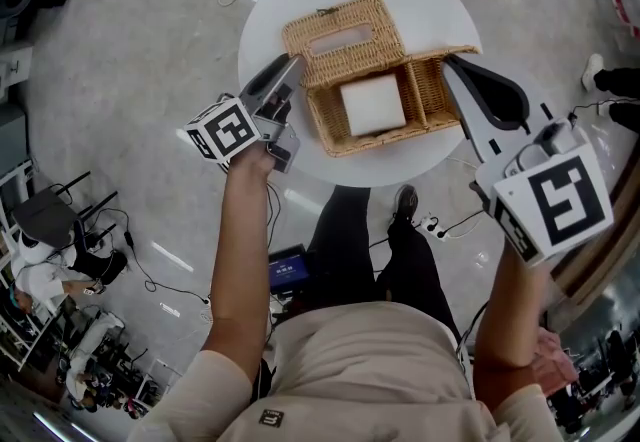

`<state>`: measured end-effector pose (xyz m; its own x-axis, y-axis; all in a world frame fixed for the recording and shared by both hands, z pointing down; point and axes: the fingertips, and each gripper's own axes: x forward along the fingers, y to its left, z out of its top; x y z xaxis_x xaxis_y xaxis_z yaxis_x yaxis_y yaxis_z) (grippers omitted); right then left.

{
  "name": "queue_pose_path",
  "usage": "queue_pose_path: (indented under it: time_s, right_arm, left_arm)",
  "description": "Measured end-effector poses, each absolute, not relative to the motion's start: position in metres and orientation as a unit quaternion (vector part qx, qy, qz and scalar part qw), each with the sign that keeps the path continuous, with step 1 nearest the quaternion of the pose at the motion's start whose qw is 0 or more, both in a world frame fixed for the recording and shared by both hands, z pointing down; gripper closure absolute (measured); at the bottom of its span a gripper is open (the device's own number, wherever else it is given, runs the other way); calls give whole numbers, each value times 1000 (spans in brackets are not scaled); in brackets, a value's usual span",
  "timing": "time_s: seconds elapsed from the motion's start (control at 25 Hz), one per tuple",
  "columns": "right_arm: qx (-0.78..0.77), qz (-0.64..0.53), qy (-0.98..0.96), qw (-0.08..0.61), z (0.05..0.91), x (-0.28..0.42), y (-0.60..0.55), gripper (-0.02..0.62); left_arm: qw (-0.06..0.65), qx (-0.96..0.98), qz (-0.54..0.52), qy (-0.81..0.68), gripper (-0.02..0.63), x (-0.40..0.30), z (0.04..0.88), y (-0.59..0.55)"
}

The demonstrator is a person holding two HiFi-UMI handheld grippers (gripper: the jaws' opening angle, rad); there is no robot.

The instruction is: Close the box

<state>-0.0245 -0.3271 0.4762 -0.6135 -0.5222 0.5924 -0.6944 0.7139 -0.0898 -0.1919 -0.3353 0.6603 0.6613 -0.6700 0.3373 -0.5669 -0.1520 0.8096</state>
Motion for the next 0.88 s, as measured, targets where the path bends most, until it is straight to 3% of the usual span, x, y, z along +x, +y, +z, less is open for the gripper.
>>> queue_pose_path:
  time_s: [0.88]
  right_arm:
    - [342, 142, -887, 276, 456, -17, -317, 603]
  left_arm:
    - [417, 806, -102, -408, 453, -189, 577, -319]
